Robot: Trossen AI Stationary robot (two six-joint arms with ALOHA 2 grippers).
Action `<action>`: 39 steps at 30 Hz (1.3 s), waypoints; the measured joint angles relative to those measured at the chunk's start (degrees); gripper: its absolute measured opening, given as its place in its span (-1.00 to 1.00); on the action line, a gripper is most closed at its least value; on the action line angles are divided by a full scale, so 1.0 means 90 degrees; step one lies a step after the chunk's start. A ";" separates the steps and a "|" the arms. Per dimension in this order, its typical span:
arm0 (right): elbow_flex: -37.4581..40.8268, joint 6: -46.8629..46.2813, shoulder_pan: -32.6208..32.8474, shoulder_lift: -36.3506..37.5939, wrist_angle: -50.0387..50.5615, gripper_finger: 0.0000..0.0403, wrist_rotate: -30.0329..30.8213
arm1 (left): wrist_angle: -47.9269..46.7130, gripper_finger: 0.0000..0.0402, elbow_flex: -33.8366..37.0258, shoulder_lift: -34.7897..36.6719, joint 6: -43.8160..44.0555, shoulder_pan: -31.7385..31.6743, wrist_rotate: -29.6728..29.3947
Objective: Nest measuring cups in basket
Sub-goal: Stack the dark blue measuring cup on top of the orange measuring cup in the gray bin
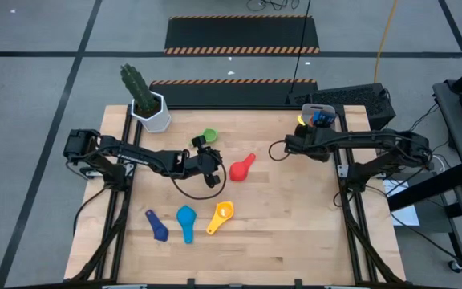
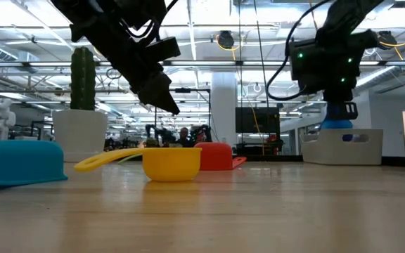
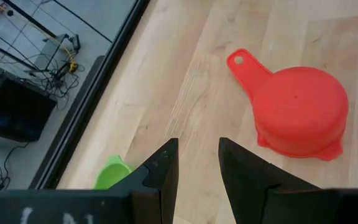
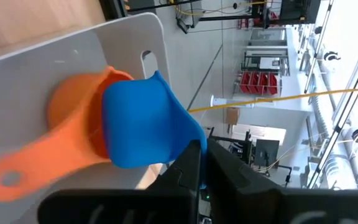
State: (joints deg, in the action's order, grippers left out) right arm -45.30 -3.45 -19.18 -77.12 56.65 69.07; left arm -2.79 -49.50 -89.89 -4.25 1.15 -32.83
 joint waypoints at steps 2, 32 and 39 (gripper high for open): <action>0.0135 0.0279 -0.0107 0.0000 -0.0368 -0.98 -0.0017 | -0.0002 -0.41 0.0000 0.0000 0.0000 -0.0001 -0.0001; 0.0411 0.0486 -0.0308 0.0546 -0.0883 -0.35 -0.1715 | -0.0005 -0.41 0.0002 0.0000 0.0036 0.0000 0.0154; 0.0411 0.0098 -0.0374 0.0599 -0.0671 -0.30 -0.2027 | -0.0005 -0.41 0.0002 0.0000 0.0041 0.0000 0.0159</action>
State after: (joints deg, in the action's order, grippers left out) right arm -41.60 -2.57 -22.54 -71.74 50.61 50.83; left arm -2.83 -49.47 -89.89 -3.88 1.15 -31.40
